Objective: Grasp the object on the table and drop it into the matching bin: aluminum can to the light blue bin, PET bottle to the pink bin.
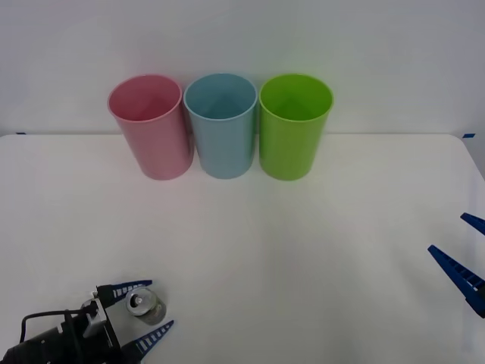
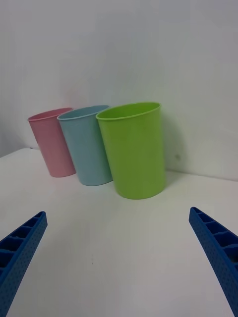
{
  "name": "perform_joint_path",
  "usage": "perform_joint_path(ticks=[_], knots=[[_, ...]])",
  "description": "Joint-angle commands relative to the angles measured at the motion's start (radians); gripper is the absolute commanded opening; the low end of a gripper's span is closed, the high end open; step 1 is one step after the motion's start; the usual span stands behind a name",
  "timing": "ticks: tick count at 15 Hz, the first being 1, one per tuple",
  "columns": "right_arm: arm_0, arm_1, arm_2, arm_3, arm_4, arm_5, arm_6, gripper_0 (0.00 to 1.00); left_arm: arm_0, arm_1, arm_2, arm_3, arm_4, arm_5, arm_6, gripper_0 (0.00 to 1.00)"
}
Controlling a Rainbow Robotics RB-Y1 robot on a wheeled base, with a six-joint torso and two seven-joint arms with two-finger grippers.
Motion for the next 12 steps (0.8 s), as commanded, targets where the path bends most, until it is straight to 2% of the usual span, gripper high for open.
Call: perform_joint_path(ticks=[1, 2, 3, 4, 12], knots=[[0.0, 0.0, 0.0, 0.0, 0.0, 0.0, 0.0, 1.0, -0.002, 0.0, 0.0, 0.0, -0.001, 0.005, 0.0, 0.23], [0.0, 0.0, 0.0, 0.0, 0.0, 0.0, 0.0, 1.0, -0.002, 0.0, 0.0, 0.0, -0.003, 0.003, -0.003, 0.11], [0.0, 0.0, 0.0, 0.0, 0.0, 0.0, 0.0, 1.0, -0.003, 0.0, 0.0, 0.0, -0.003, 0.003, -0.005, 0.03], [0.0, 0.0, 0.0, 0.0, 0.0, 0.0, 0.0, 1.0, -0.005, 0.0, 0.0, 0.0, -0.003, 0.005, -0.006, 0.01], [0.0, 0.0, 0.0, 0.0, 0.0, 0.0, 0.0, 1.0, 0.003, 0.006, 0.038, -0.002, 0.038, -0.015, 0.005, 0.0]])
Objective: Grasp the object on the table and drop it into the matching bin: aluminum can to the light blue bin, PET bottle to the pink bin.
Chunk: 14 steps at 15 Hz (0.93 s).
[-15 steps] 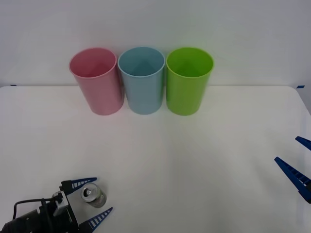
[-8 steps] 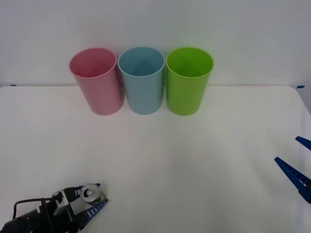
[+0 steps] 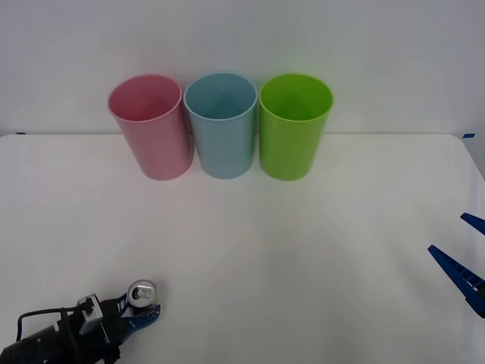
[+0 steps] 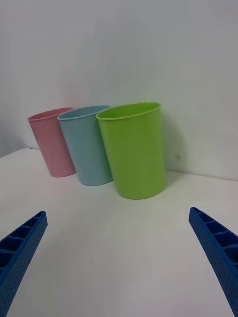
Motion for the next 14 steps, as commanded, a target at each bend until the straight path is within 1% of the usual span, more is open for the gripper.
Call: perform_joint_path(ticks=[1, 7, 14], knots=[[0.0, 0.0, 0.0, 0.0, 0.0, 0.0, 0.0, 1.0, 0.008, 0.015, 0.015, -0.001, 0.038, -0.014, 0.007, 0.0], [0.0, 0.0, 0.0, 0.0, 0.0, 0.0, 0.0, 1.0, 0.028, 0.081, 0.015, -0.002, 0.196, -0.014, 0.027, 0.0], [0.0, 0.0, 0.0, 0.0, 0.0, 0.0, 0.0, 1.0, 0.042, 0.084, 0.016, -0.074, 0.309, -0.012, 0.082, 0.0]])
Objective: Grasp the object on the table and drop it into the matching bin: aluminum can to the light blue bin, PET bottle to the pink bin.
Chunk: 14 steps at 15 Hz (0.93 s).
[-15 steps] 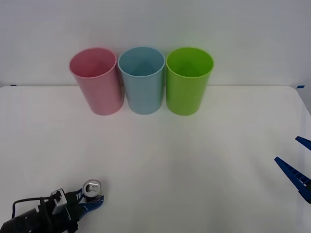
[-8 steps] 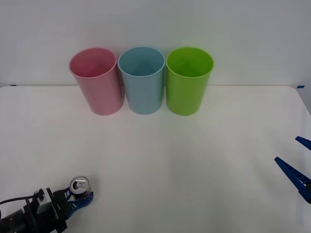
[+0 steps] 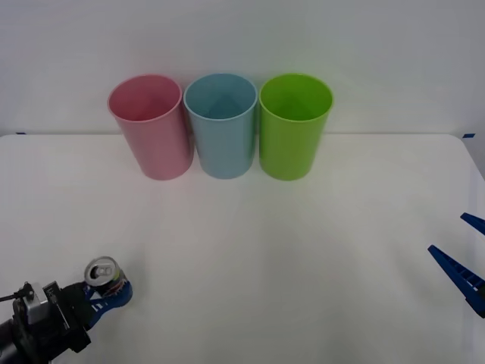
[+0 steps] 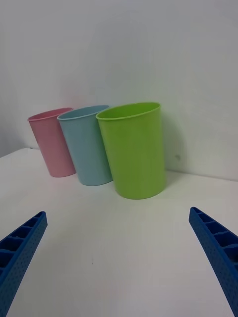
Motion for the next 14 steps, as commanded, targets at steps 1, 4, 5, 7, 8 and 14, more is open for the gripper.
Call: perform_joint_path(ticks=[1, 4, 5, 7, 8, 14], knots=[[0.0, 0.0, 0.0, 0.0, 0.0, 0.0, 0.0, 1.0, 0.0, 0.0, 0.0, -0.038, 0.047, 0.006, 0.027, 0.0], [0.0, 0.0, 0.0, 0.0, 0.0, 0.0, 0.0, 1.0, 0.0, 0.0, 0.0, -0.104, 0.054, 0.055, 0.093, 0.0], [0.0, 0.0, 0.0, 0.0, 0.0, 0.0, 0.0, 1.0, 0.0, 0.0, 0.003, -0.128, 0.054, 0.07, 0.119, 0.0], [0.0, 0.0, 0.0, 0.0, 0.0, 0.0, 0.0, 1.0, -0.001, 0.0, 0.009, -0.182, 0.054, 0.101, 0.182, 0.0], [0.0, 0.0, 0.0, 0.0, 0.0, 0.0, 0.0, 1.0, -0.006, 0.0, 0.014, -0.208, 0.054, 0.112, 0.213, 0.0], [0.0, 0.0, 0.0, 0.0, 0.0, 0.0, 0.0, 1.0, -0.058, -0.011, 0.018, -0.298, 0.051, 0.149, 0.388, 0.01]])
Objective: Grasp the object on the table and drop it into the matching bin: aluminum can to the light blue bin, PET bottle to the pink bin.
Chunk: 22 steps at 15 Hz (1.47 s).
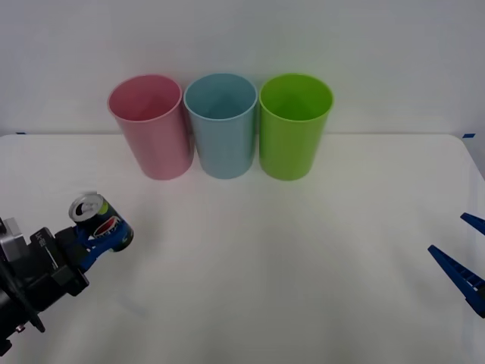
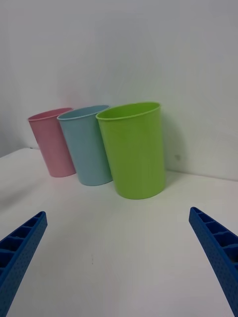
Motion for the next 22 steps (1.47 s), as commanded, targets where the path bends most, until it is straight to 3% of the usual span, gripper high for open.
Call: perform_joint_path(ticks=[1, 10, 22], knots=[[0.0, 0.0, 0.0, 0.0, 0.0, 0.0, 0.0, 1.0, -0.036, -0.01, 0.0, -0.028, -0.009, 0.019, 0.073, 0.0], [0.0, 0.0, 0.0, 0.0, 0.0, 0.0, 0.0, 1.0, -0.28, -0.015, -0.081, -0.028, -0.167, 0.098, 0.298, 0.01], [0.0, 0.0, 0.0, 0.0, 0.0, 0.0, 0.0, 1.0, -0.429, -0.016, -0.21, -0.028, -0.216, 0.373, 0.373, 0.02]])
